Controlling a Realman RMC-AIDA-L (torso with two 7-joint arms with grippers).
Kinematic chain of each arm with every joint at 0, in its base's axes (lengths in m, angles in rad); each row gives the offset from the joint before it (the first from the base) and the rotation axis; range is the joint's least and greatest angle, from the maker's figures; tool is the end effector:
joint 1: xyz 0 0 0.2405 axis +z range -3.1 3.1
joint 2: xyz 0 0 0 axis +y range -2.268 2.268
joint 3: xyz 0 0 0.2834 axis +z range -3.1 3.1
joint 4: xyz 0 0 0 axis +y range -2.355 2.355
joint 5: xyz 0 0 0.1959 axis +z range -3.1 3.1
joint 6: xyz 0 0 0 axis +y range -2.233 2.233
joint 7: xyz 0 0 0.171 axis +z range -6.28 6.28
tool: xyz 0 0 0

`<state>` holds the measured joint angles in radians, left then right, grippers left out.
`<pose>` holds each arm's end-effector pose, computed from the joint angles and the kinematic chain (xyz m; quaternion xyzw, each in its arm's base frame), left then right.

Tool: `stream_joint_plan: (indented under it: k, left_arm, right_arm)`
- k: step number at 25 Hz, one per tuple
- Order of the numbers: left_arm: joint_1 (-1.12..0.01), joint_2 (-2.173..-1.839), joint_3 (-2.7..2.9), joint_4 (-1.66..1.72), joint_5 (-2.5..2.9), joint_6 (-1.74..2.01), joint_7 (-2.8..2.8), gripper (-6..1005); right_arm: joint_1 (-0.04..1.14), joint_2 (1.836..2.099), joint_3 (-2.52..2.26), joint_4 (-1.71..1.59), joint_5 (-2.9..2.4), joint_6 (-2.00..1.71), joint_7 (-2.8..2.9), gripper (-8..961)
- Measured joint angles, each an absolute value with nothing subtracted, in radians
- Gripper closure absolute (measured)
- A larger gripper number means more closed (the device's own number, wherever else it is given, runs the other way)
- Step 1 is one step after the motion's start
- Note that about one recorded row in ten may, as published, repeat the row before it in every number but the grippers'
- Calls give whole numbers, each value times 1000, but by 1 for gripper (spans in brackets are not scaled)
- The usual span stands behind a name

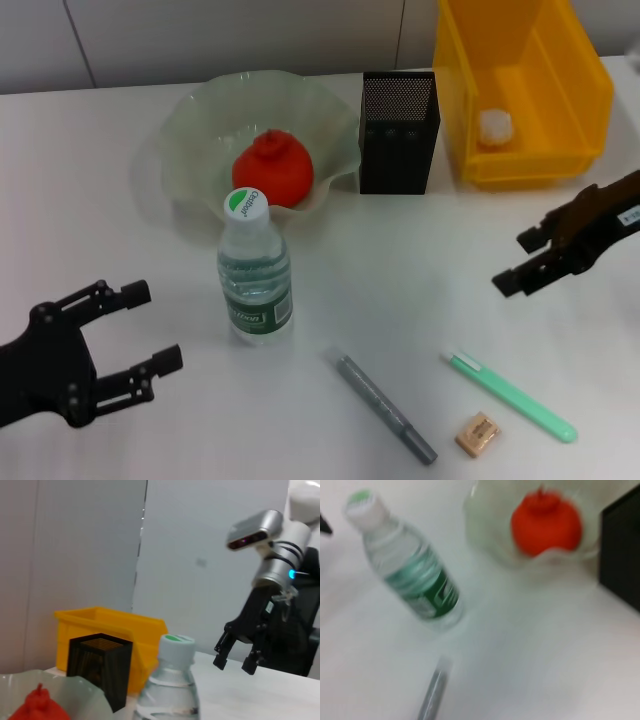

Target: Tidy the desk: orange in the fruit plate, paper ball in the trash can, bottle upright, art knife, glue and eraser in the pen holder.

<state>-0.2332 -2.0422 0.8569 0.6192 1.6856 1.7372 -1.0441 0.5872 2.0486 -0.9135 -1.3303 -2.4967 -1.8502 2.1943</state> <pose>-0.3017 0.2477 -0.0205 -0.9213 -0.1419 -0.3264 0.1564 0.2435 0.3422 0.0272 -0.9338 0.3315 -0.0823 0.1068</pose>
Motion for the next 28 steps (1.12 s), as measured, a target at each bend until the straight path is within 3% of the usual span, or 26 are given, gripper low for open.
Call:
stream_joint_plan:
  k: [6, 14, 28]
  left_arm:
    - [-230, -2038, 857, 583, 1694, 1744, -1022, 193]
    - [-228, -2038, 858, 581, 1714, 1747, -990, 192]
    - [-235, -2035, 857, 581, 1768, 1758, -950, 193]
  right_arm:
    - [755, 2050, -1058, -1280, -2658, -1942, 2423, 171]
    - [864, 2081, -1313, -1191, -2732, -1928, 2672, 172]
    - [940, 2091, -1553, -979, -2645, -1762, 2847, 175]
